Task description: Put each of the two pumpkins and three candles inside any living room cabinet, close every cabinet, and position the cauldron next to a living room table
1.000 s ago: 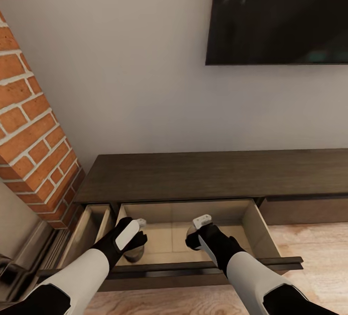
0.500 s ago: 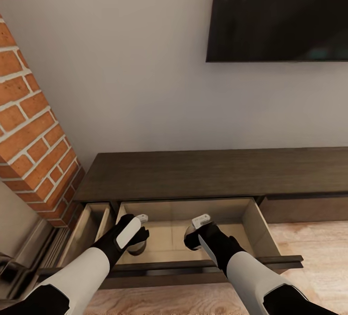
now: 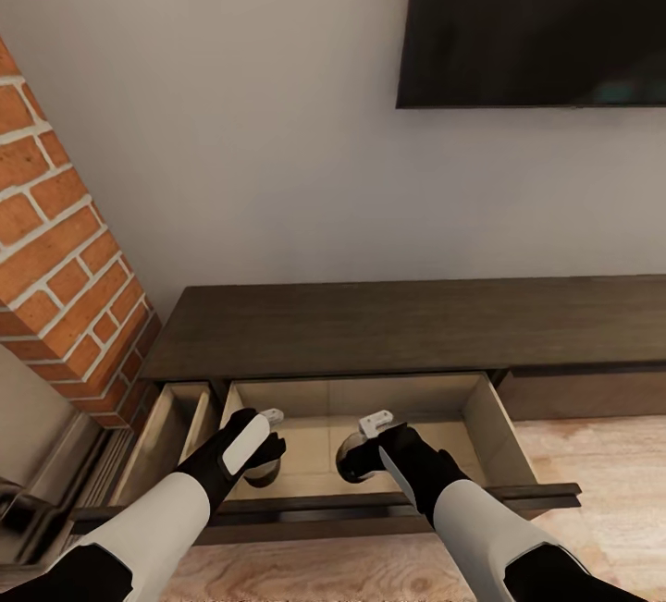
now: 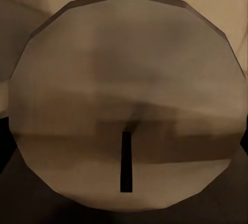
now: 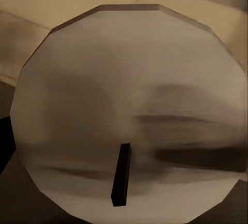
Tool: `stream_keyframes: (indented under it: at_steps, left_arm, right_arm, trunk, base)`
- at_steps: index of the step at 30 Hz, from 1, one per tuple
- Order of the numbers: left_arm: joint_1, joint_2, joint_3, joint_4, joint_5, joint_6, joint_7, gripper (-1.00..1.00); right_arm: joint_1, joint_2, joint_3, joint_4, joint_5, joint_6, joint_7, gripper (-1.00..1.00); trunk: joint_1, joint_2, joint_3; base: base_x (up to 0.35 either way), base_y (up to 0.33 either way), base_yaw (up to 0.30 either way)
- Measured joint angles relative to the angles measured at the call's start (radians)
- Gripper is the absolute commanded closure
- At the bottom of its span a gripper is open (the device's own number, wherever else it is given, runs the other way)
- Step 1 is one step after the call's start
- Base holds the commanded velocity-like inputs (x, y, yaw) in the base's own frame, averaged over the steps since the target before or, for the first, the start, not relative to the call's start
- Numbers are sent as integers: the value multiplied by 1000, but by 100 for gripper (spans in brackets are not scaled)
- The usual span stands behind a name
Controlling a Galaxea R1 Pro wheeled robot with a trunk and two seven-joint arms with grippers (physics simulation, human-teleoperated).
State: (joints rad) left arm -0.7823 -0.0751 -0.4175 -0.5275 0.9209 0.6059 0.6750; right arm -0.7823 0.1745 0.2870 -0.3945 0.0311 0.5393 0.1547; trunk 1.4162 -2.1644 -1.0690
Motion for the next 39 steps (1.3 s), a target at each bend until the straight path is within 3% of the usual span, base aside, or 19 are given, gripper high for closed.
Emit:
stream_keyframes:
  at_steps: [21,34,39]
  left_arm:
    - [0,0,-4,-13,1,-31,-19,100]
    - [0,1,-4,-12,0,-30,-29,100]
    - [0,1,-4,-13,0,-31,-29,100]
  right_arm:
    - [0,0,0,0,1,-4,-2,100]
    - [0,0,0,0,1,-4,-2,100]
    - [0,0,0,-29,1,-3,-4,100]
  trunk:
    - [0,0,-34]
    - [50,-91,-96]
    - [50,-91,-104]
  base:
    - [60,0,0]
    - [0,0,0]
    - [0,0,0]
